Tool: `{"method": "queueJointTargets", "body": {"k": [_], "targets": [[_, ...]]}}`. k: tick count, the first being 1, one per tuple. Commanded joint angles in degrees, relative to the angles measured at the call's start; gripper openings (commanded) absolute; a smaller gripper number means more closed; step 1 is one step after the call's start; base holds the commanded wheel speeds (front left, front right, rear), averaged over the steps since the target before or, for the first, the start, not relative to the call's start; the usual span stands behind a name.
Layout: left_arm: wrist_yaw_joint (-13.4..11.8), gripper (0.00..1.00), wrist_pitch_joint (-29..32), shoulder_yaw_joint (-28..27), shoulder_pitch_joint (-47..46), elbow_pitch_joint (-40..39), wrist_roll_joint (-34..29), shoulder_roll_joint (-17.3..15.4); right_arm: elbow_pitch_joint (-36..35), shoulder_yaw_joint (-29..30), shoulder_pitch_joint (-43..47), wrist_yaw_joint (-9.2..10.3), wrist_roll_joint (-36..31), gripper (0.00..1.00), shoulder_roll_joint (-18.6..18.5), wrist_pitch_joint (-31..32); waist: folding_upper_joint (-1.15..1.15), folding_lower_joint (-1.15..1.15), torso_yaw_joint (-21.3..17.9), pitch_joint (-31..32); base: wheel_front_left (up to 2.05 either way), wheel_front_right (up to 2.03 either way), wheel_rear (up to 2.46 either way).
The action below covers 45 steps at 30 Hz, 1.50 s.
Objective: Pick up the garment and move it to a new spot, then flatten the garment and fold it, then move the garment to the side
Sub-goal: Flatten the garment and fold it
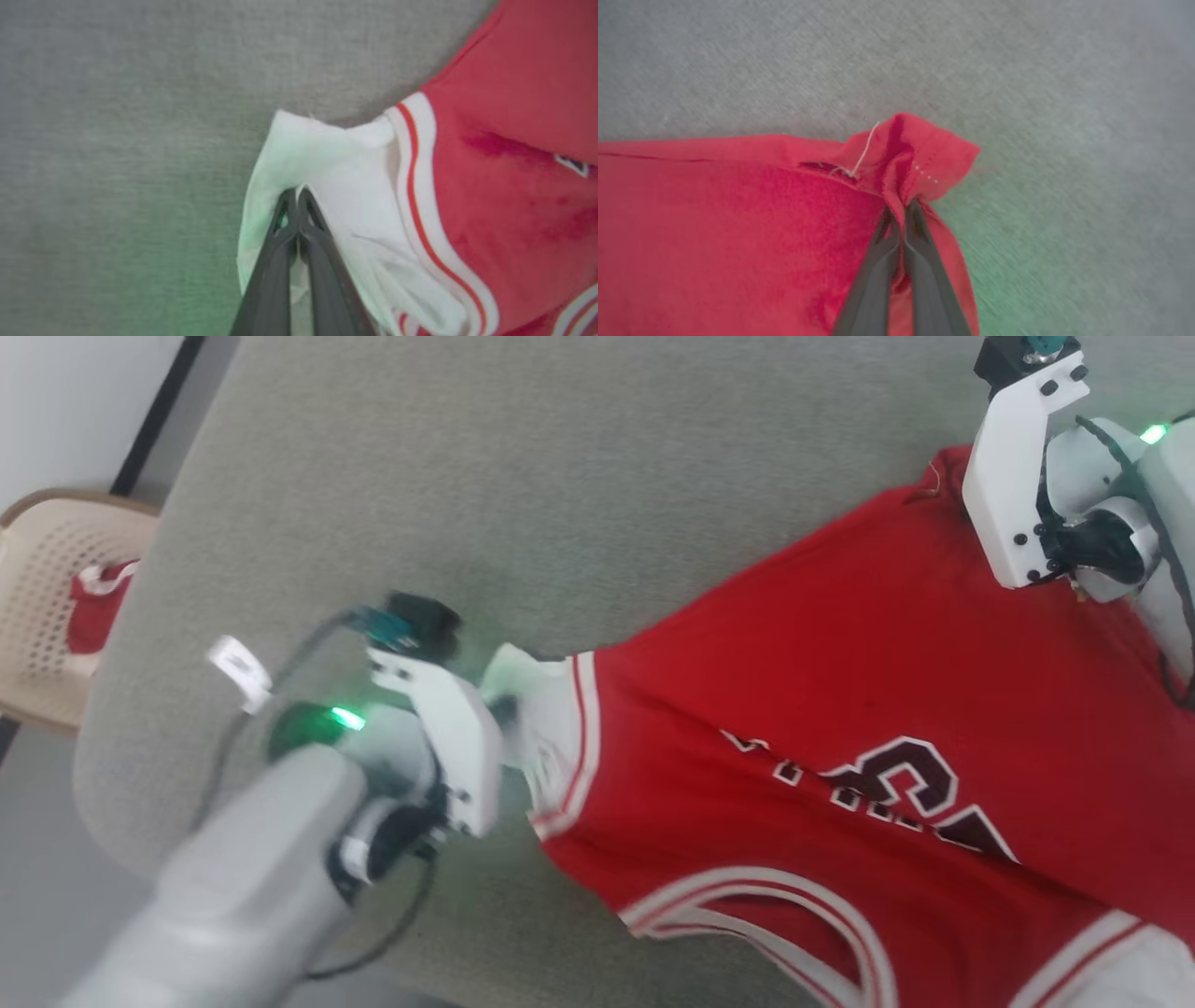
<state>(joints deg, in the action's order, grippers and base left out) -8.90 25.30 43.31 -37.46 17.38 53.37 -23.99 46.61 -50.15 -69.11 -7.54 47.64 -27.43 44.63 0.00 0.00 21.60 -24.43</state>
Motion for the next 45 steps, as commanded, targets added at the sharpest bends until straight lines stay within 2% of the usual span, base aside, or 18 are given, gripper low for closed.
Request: {"method": "queueJointTargets", "body": {"k": [1,11,14,19,28,36,41,45], "targets": [[-0.8,0.0,0.2,-0.9,-1.5,0.7,-0.5,-1.6,0.2,-0.9,0.2,0.09,0.4,0.0,-1.5,-0.5,0.0,0.0,-1.6,1.2,0.0,0.0,0.0],[-2.7,0.0,5.5,-4.4,-12.1,-3.3,-3.2,-9.7,-6.1,-2.5,-2.4,0.06,6.3,0.0,-3.1,-7.1,0.0,0.0,-9.4,8.3,0.0,0.0,0.0],[-2.4,0.0,7.3,-5.4,-16.7,-3.5,-4.2,-11.6,-7.6,-2.6,-3.3,0.06,7.3,0.0,-3.8,-8.3,0.0,0.0,-11.8,10.4,0.0,0.0,0.0],[-0.4,0.0,8.8,-6.4,-24.2,-0.8,-5.8,-13.6,-10.1,-2.5,-4.8,0.06,8.3,0.0,-4.4,-10.2,0.0,0.0,-15.5,13.4,0.0,0.0,0.0],[2.5,0.0,10.0,-6.1,-33.9,6.5,-7.3,-12.6,-12.7,-0.8,-7.0,0.06,8.5,0.0,-6.0,-11.9,0.0,0.0,-19.7,16.9,0.0,0.0,0.0],[4.2,0.0,5.6,-6.2,-41.0,13.6,-9.9,-10.1,-7.4,2.2,-9.2,0.06,5.5,0.0,-4.6,-16.0,0.0,0.0,-20.9,14.7,0.0,0.0,0.0],[5.0,0.0,-3.7,-7.4,-50.1,21.3,-12.8,-6.9,-0.3,4.4,-14.4,0.06,0.5,0.0,-1.3,-24.3,0.0,0.0,-21.7,8.7,0.0,0.0,0.0],[5.0,0.0,-13.1,-8.0,-57.2,26.0,-15.8,-5.1,5.0,5.8,-20.1,0.07,-4.7,0.0,0.9,-34.6,0.0,0.0,-21.9,4.5,0.0,0.0,0.0]]}}
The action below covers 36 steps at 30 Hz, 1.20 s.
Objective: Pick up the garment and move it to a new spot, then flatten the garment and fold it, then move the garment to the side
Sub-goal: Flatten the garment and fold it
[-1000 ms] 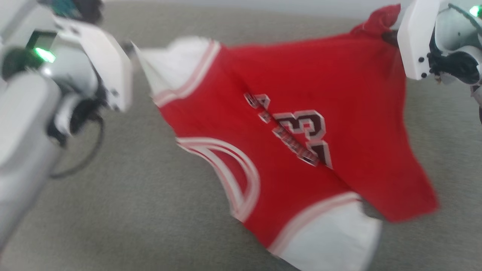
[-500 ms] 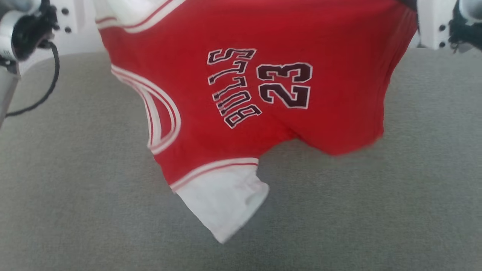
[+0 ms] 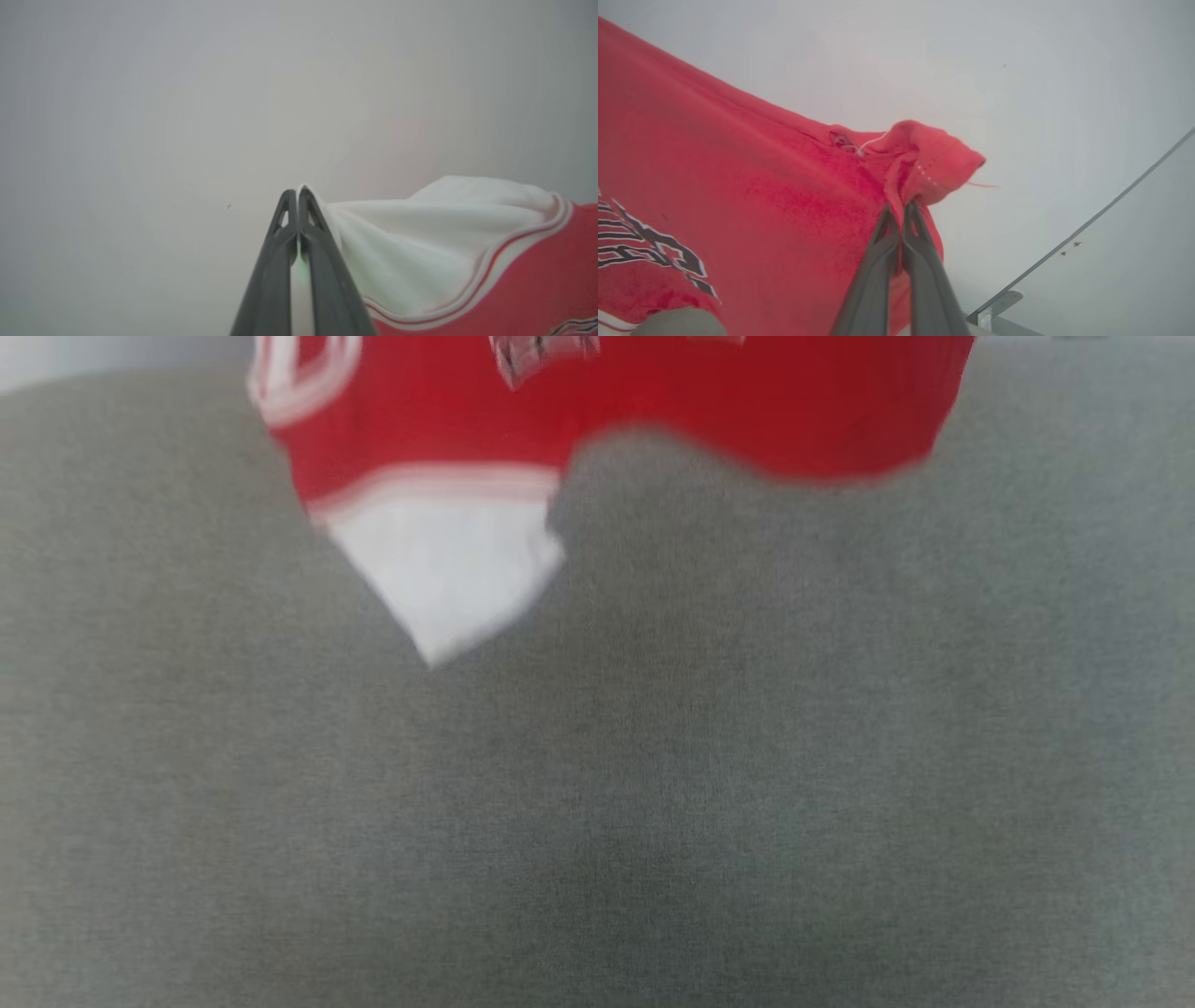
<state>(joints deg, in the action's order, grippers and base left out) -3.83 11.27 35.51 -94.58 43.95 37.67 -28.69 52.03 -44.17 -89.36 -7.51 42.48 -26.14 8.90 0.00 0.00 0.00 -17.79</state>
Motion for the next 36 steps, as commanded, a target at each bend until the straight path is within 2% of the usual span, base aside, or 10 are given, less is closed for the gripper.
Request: {"method": "queueJointTargets", "body": {"k": [1,5,7,11,14,18,22,28,34,36], "targets": [[-0.4,0.0,-1.6,-0.4,-1.8,0.8,-0.9,0.1,0.9,0.3,-1.2,0.04,-1.2,0.0,0.2,-1.9,0.0,0.0,-0.3,-3.0,0.0,0.0,0.0],[-1.2,0.0,-14.5,-1.1,-8.0,4.4,-4.0,1.8,7.1,1.7,-6.9,0.04,-9.0,0.0,2.1,-14.9,0.0,0.0,0.0,-6.0,0.0,0.0,0.0],[-1.2,0.0,-20.0,-1.8,-9.8,6.1,-4.3,3.0,10.5,2.7,-8.6,0.04,-11.7,0.0,3.7,-19.1,0.0,0.0,0.4,-7.0,0.0,0.0,0.0],[1.6,0.0,-24.1,-0.9,-9.8,10.3,-4.9,4.4,15.4,2.6,-8.2,0.04,-14.5,0.0,6.3,-21.5,0.0,0.0,1.2,-7.6,0.0,0.0,0.0],[4.0,0.0,-24.0,0.2,-6.8,14.2,-4.1,5.6,17.7,1.3,-5.0,0.04,-14.0,0.0,7.5,-19.4,0.0,0.0,2.0,-7.1,0.0,0.0,0.0],[8.0,0.0,-20.0,1.9,-1.8,18.7,-2.9,6.6,17.1,-0.8,1.2,0.04,-10.6,0.0,8.0,-15.3,0.0,0.0,2.9,-5.6,0.0,0.0,0.0],[10.4,0.0,-13.9,3.5,5.0,21.7,-0.6,7.2,13.4,-2.9,8.1,0.04,-6.0,0.0,6.6,-11.2,0.0,0.0,3.7,-3.6,0.0,0.0,0.0],[11.2,0.0,-2.2,6.0,17.1,20.8,4.2,7.4,6.3,-6.3,17.5,0.04,0.5,0.0,2.3,-5.7,0.0,0.0,4.5,-0.9,0.0,0.0,0.0],[11.2,0.0,7.6,8.6,29.4,13.5,9.0,4.7,-1.7,-8.3,25.8,0.04,6.0,0.0,-2.3,-0.7,0.0,0.0,5.2,1.6,0.0,0.0,0.0],[11.2,0.0,8.6,8.6,31.1,12.2,9.7,3.8,-3.1,-8.5,27.3,0.04,7.1,0.0,-3.1,0.4,0.0,0.0,5.2,1.8,0.0,0.0,0.0]]}}
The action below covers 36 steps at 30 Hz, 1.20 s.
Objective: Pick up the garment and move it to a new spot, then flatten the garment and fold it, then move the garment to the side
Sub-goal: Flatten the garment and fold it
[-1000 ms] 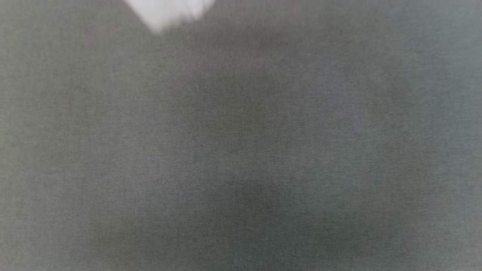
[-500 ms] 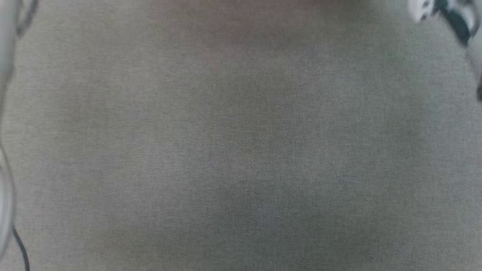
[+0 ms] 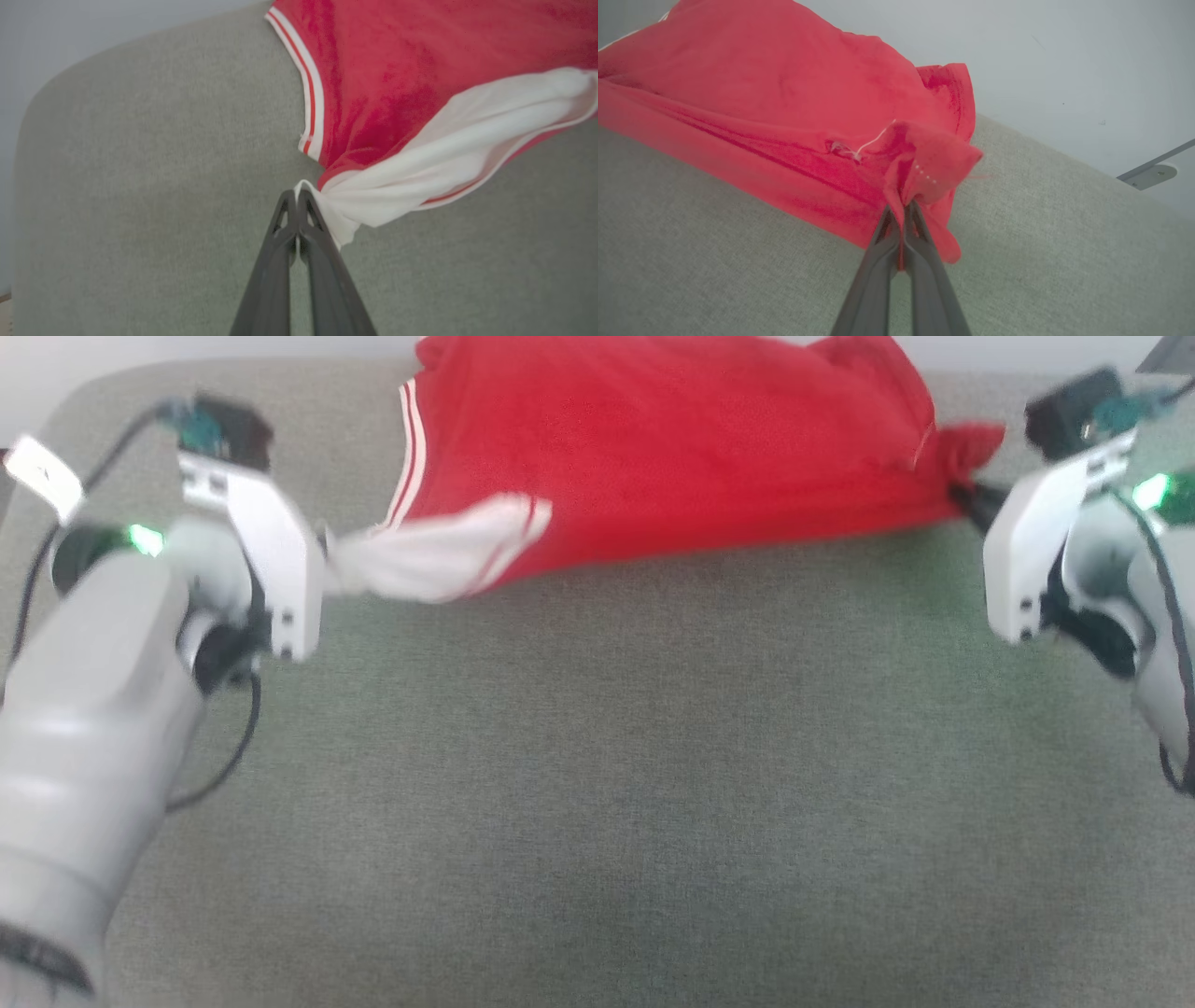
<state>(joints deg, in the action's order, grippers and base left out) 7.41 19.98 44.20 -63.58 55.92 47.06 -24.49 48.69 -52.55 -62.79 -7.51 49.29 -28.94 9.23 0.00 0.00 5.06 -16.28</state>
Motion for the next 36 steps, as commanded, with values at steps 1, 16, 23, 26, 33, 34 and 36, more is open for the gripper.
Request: {"method": "queueJointTargets", "body": {"k": [1,16,23,26,33,34,36], "targets": [[-0.1,0.0,1.2,-0.1,1.9,-1.2,1.1,-1.2,-1.2,-0.1,1.8,0.04,0.9,0.0,-1.1,0.7,0.0,0.0,0.2,0.6,0.0,0.0,0.0],[-20.6,0.0,17.4,0.9,36.1,-47.1,7.8,-17.4,-23.7,3.0,24.7,0.06,6.8,0.0,-15.7,10.7,0.0,0.0,-0.1,2.2,0.0,0.0,0.0],[-29.8,0.0,21.6,1.3,46.0,-64.1,9.3,-24.4,-32.2,7.3,36.0,0.05,8.3,0.0,-18.9,16.2,0.0,0.0,-0.4,1.6,0.0,0.0,0.0],[-32.0,0.0,22.7,1.5,48.3,-67.8,10.0,-26.0,-35.3,10.2,40.0,0.05,8.0,0.0,-19.5,17.8,0.0,0.0,-0.5,1.5,0.0,0.0,0.0],[-35.5,0.0,23.0,0.0,49.9,-72.6,10.1,-29.1,-41.8,17.8,47.6,0.05,6.1,0.0,-18.7,21.8,0.0,0.0,-1.0,1.5,0.0,0.0,0.0],[-35.7,0.0,22.7,-0.5,49.5,-73.2,9.9,-29.3,-42.6,19.3,48.2,0.05,5.5,0.0,-18.4,22.0,0.0,0.0,-1.1,1.5,0.0,0.0,0.0],[-36.0,0.0,22.1,-1.6,48.2,-73.9,9.4,-30.4,-44.2,22.3,48.9,0.05,4.3,0.0,-17.7,22.7,0.0,0.0,-1.3,1.5,0.0,0.0,0.0]]}}
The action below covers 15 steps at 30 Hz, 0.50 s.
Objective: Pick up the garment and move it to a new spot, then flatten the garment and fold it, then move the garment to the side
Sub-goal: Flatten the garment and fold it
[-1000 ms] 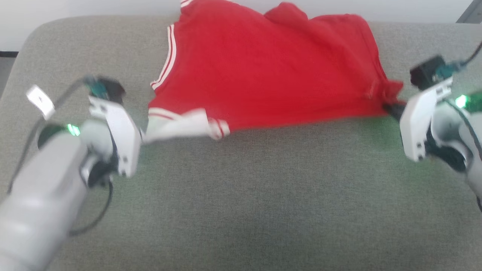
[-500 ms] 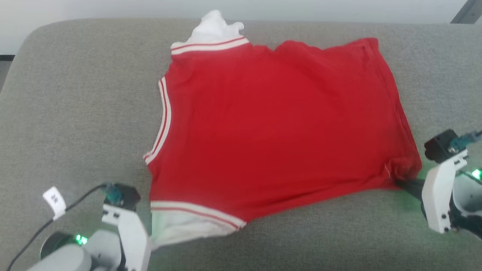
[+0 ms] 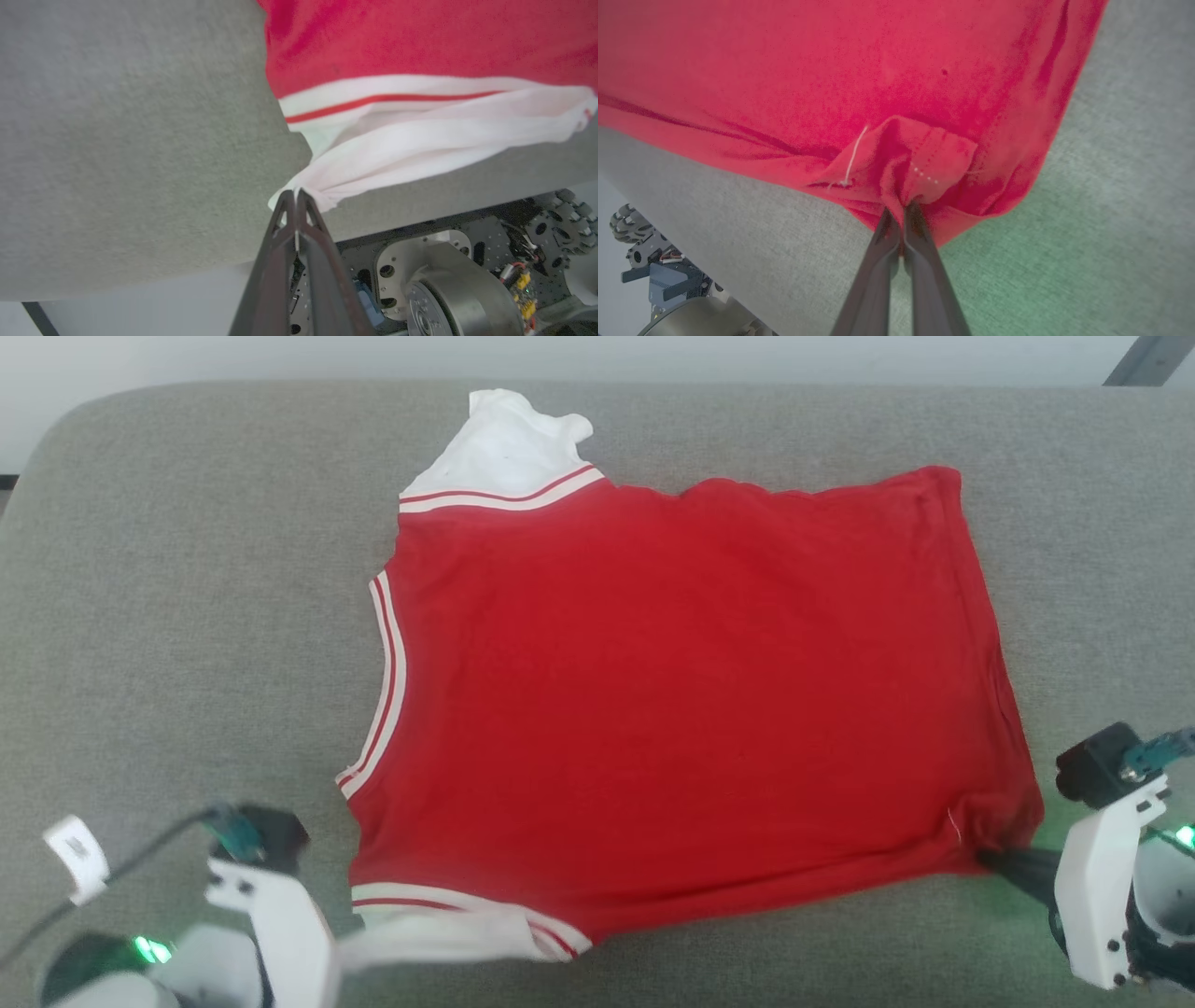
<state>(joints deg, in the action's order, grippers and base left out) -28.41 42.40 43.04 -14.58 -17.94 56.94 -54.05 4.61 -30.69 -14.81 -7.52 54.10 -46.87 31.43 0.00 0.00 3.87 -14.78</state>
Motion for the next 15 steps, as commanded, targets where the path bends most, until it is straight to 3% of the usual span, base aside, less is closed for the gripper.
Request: {"method": "queueJointTargets", "body": {"k": [1,8,13,15], "targets": [[-0.4,0.0,-0.7,-1.1,-1.7,-0.5,-1.0,-1.2,-1.1,1.9,0.9,0.06,-1.3,0.0,0.8,0.8,0.0,0.0,-0.2,0.1,0.0,0.0,0.0],[1.8,0.0,-2.1,-4.2,-9.1,-0.9,-4.6,-3.0,-5.0,9.3,-1.0,0.06,-6.1,0.0,4.7,4.1,0.0,0.0,-1.0,0.1,0.0,0.0,0.0],[7.0,0.0,-2.5,-5.0,-18.4,4.6,-7.6,-1.1,-5.2,11.6,-6.6,0.06,-9.8,0.0,7.8,6.5,0.0,0.0,-1.6,-1.2,0.0,0.0,0.0],[10.4,0.0,-2.8,-4.3,-24.3,10.4,-9.2,2.2,-3.6,10.7,-11.6,0.04,-11.4,0.0,9.8,6.6,0.0,0.0,-1.9,-2.5,0.0,0.0,0.0]]}}
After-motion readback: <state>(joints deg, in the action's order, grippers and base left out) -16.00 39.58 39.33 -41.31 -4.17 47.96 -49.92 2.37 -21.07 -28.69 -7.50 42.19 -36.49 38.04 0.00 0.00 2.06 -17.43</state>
